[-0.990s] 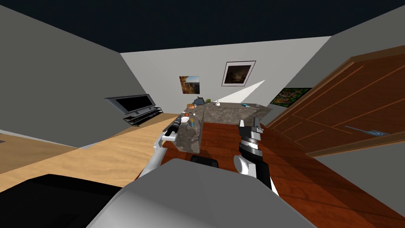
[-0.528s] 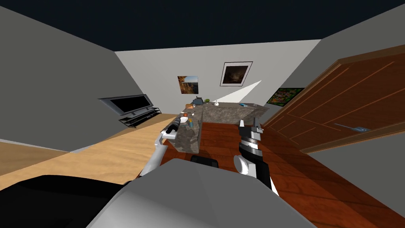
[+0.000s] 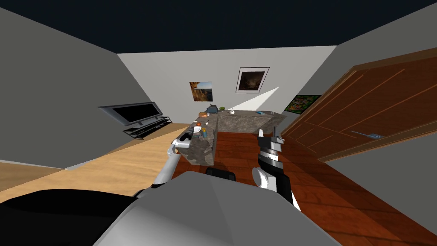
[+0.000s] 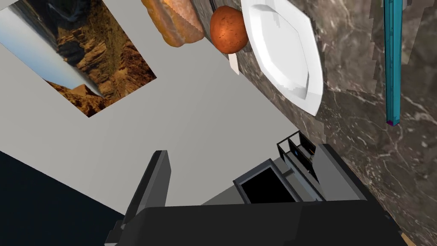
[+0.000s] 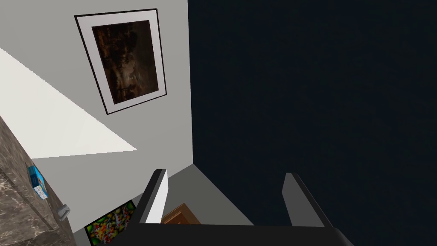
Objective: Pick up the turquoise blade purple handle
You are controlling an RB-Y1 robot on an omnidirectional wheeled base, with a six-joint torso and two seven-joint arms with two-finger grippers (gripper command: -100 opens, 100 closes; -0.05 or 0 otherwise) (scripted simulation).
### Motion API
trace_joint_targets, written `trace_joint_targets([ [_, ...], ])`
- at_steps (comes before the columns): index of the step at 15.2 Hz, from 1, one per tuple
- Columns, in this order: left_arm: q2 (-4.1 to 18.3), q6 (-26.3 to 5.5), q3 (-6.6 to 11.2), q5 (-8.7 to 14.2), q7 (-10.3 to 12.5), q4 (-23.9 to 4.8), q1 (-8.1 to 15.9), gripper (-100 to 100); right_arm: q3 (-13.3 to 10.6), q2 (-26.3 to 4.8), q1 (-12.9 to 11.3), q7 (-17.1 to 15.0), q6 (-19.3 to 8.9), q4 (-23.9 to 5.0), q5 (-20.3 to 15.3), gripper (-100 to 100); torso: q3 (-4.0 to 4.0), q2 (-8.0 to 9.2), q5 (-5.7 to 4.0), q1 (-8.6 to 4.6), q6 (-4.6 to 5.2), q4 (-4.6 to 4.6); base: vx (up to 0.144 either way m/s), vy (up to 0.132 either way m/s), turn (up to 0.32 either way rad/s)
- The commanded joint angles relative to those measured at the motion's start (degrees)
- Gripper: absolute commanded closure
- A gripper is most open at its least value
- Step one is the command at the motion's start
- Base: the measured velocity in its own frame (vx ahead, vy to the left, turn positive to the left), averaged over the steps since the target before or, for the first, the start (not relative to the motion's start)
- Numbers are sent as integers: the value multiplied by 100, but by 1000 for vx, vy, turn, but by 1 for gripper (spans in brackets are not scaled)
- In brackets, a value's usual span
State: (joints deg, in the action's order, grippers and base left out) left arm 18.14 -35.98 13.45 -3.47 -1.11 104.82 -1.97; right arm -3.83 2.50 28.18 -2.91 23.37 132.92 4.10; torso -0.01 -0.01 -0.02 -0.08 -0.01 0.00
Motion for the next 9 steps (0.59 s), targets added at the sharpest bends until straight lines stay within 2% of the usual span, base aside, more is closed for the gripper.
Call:
trace_joint_targets([
  [1, 12, -181, 12, 7, -7, -24, 5, -100, 0, 0, 0, 0, 0, 0, 0, 0, 0, 0, 0, 0, 0, 0, -1, -11, 6],
  [2, 67, -382, 82, 4, -51, -173, 143, -100, 0, 0, 0, 0, 0, 0, 0, 0, 1, 1, 1, 2, -1, 0, -3, -19, -63],
  [4, 67, -574, 82, 4, -51, -173, 143, -100, 0, 0, 0, 0, 0, 0, 0, 0, 1, 1, 0, -1, 1, 0, 0, -21, -58],
  [5, 120, -729, 151, 2, -94, -320, 278, -100, 0, 0, 0, 0, 0, 0, 0, 0, 1, 1, 0, 0, 0, 0, 3, -21, -59],
  [7, 120, -954, 151, 2, -94, -320, 278, -100, 0, 0, 0, 0, 0, 0, 0, 0, 0, 0, 0, -1, 1, 0, 3, -19, -53],
  [8, 120, -960, 151, 2, -94, -320, 278, -100, 0, 0, 0, 0, 0, 0, 0, 0, 0, 0, 0, 0, 0, 0, 3, -9, 3],
  [9, 172, -1143, 218, 0, -137, -464, 410, -100, 0, 0, 0, 0, 0, 0, 0, 0, 0, 0, 1, 2, -1, 0, 3, -17, -59],
])
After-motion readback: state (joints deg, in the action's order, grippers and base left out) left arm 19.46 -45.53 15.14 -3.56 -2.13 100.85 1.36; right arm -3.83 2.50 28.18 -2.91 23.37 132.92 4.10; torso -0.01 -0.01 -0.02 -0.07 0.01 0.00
